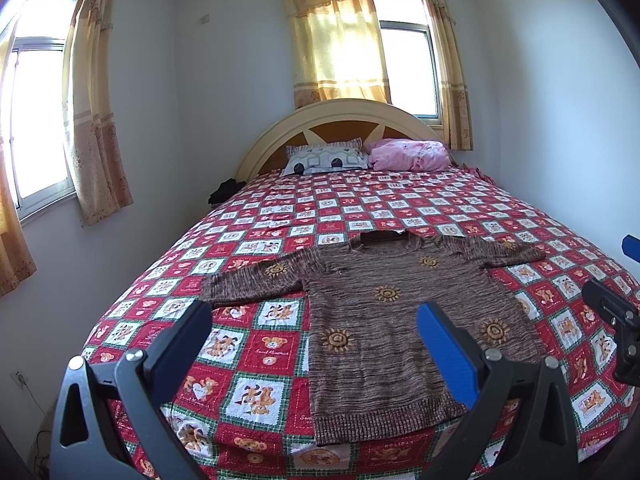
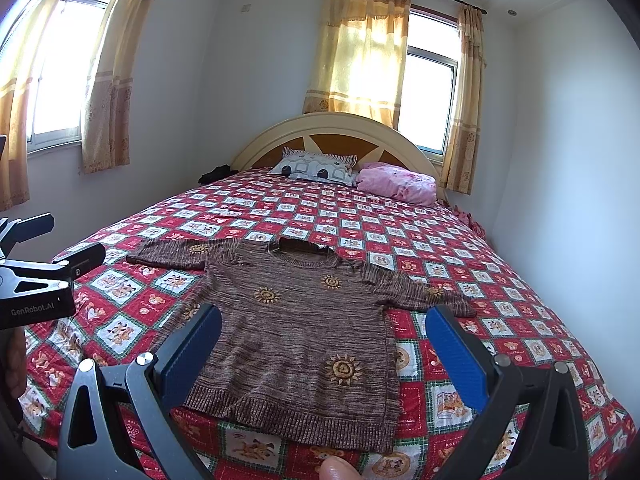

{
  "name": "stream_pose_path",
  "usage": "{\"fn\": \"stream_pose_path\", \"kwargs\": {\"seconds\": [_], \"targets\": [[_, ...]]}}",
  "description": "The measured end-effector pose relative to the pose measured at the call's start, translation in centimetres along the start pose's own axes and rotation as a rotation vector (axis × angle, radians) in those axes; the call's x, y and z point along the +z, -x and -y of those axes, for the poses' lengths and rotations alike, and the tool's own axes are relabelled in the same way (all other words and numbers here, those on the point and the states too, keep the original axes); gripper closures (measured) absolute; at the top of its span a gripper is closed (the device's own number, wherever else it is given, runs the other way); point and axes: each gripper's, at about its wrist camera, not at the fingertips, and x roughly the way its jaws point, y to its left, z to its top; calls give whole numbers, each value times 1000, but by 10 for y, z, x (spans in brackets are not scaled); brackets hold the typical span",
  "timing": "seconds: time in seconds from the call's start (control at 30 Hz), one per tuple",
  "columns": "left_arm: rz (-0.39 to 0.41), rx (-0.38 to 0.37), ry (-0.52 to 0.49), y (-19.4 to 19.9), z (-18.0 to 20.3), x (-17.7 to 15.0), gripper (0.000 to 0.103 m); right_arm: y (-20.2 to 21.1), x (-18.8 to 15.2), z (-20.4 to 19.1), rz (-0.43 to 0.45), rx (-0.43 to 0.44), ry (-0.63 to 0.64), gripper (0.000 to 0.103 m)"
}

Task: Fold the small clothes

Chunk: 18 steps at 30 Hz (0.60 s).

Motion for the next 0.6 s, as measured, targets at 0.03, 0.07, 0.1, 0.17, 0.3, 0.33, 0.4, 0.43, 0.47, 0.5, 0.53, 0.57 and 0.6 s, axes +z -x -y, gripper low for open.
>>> {"fn": "stream_pose_path", "kwargs": {"seconds": [0.03, 0.07, 0.1, 0.17, 0.3, 0.33, 0.4, 0.43, 0.47, 0.5, 0.53, 0.57, 0.6], "targets": [[-1, 1, 0, -1, 0, -1, 0, -1, 0, 0, -2, 1, 0, 1], [-2, 2, 1, -1, 0, -1, 0, -1, -1, -1, -3, 1, 1, 1], [-3, 2, 1, -2, 0, -2, 0, -2, -2, -1, -4, 2, 1, 1], [-7, 3, 0, -4, 0, -3, 0, -2, -3, 0, -8, 3, 2, 1], [-23, 6, -1, -11, 2, -6, 0, -10, -6, 1, -24, 8, 2, 1], [-30, 7, 0, -14, 2, -7, 0, -12, -7, 1, -29, 9, 2, 1], [-36, 7, -3, -20, 3, -9, 0, -19, -11, 3, -39, 21, 0, 1], [-40, 13, -9, -24, 4, -11, 0, -25, -14, 4, -50, 25, -2, 1], [-43, 21, -15, -28, 5, -12, 0, -29, -16, 5, -61, 25, -3, 1], [-49, 28, -19, -33, 5, -14, 0, -36, -19, 7, -79, 25, -5, 1], [-60, 33, -23, -41, 5, -16, 0, -45, -24, 11, -103, 33, -12, 1], [-69, 33, -24, -47, 4, -17, 0, -50, -26, 13, -116, 37, -16, 1], [-85, 33, -26, -55, 4, -19, 0, -57, -30, 17, -137, 39, -24, 1]]}}
